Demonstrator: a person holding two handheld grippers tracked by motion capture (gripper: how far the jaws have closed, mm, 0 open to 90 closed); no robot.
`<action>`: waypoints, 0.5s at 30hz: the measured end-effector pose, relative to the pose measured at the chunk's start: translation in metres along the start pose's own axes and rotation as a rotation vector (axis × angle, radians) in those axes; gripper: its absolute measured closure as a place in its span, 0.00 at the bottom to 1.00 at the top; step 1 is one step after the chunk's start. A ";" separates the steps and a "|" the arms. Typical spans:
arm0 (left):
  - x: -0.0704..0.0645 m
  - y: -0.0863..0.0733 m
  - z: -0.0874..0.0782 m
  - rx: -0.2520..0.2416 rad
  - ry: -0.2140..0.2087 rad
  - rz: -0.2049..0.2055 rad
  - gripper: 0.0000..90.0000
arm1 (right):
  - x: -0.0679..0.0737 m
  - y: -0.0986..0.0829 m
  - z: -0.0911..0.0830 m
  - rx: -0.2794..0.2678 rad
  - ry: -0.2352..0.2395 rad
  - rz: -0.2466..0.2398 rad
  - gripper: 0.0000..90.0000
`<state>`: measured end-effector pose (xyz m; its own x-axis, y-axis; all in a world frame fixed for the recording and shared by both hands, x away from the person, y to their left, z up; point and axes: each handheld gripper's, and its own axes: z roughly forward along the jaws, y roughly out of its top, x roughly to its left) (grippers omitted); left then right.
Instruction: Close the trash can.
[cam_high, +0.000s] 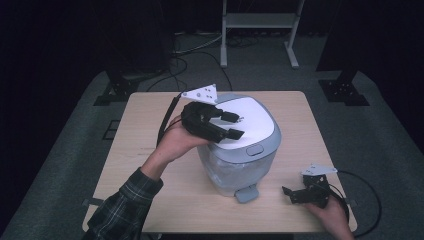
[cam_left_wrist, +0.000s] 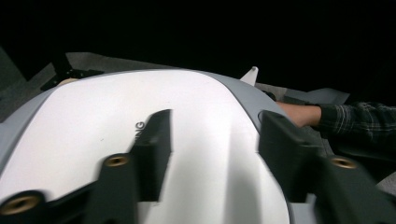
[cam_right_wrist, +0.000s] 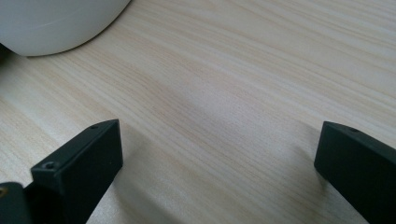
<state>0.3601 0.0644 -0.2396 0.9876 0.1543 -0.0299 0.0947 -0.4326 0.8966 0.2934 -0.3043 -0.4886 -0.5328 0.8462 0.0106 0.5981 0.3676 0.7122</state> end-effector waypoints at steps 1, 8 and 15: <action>0.000 0.000 -0.002 -0.007 0.010 -0.007 0.36 | 0.000 0.000 0.000 0.000 0.000 0.000 0.00; -0.004 -0.001 -0.019 -0.024 0.065 -0.017 0.11 | 0.000 0.000 0.000 0.000 0.000 0.001 0.00; -0.007 -0.010 -0.041 -0.021 0.129 -0.029 0.00 | 0.000 0.000 0.000 0.000 0.001 -0.001 0.00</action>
<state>0.3473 0.1041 -0.2298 0.9601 0.2796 0.0000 0.1188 -0.4079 0.9053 0.2928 -0.3043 -0.4886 -0.5338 0.8455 0.0101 0.5976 0.3688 0.7119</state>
